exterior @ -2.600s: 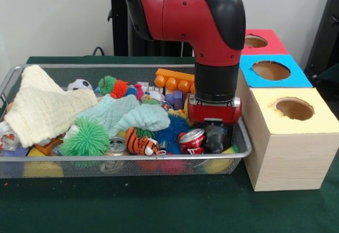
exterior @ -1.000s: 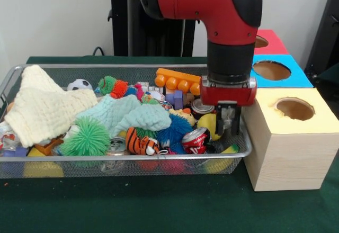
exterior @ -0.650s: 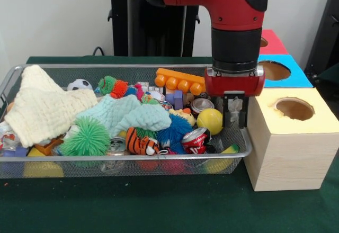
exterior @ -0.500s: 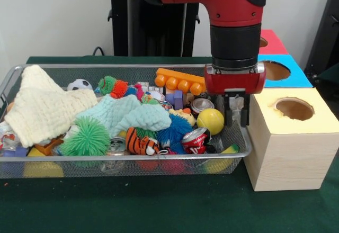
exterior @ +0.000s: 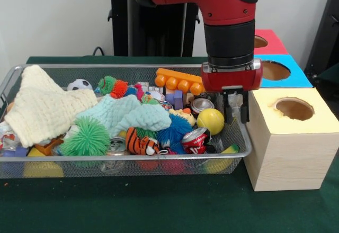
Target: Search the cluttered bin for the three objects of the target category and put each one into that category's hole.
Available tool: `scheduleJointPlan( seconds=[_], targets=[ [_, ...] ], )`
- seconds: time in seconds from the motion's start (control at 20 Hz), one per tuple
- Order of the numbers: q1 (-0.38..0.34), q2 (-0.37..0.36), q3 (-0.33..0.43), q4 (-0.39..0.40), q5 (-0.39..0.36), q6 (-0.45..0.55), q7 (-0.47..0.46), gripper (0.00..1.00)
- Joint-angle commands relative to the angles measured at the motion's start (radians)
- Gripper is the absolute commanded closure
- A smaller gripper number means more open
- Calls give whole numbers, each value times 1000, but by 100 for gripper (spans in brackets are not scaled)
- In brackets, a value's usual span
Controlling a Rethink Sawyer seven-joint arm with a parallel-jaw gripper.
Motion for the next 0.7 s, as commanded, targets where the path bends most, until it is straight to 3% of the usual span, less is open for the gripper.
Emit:
scheduleJointPlan(
  seconds=[0.05,0.5,0.7],
  targets=[
    [-96,-4,156,86,-21,79,55,100],
    [-153,-39,210,115,-25,128,39,100],
    [-142,-86,183,112,-22,201,40,100]
  ],
)
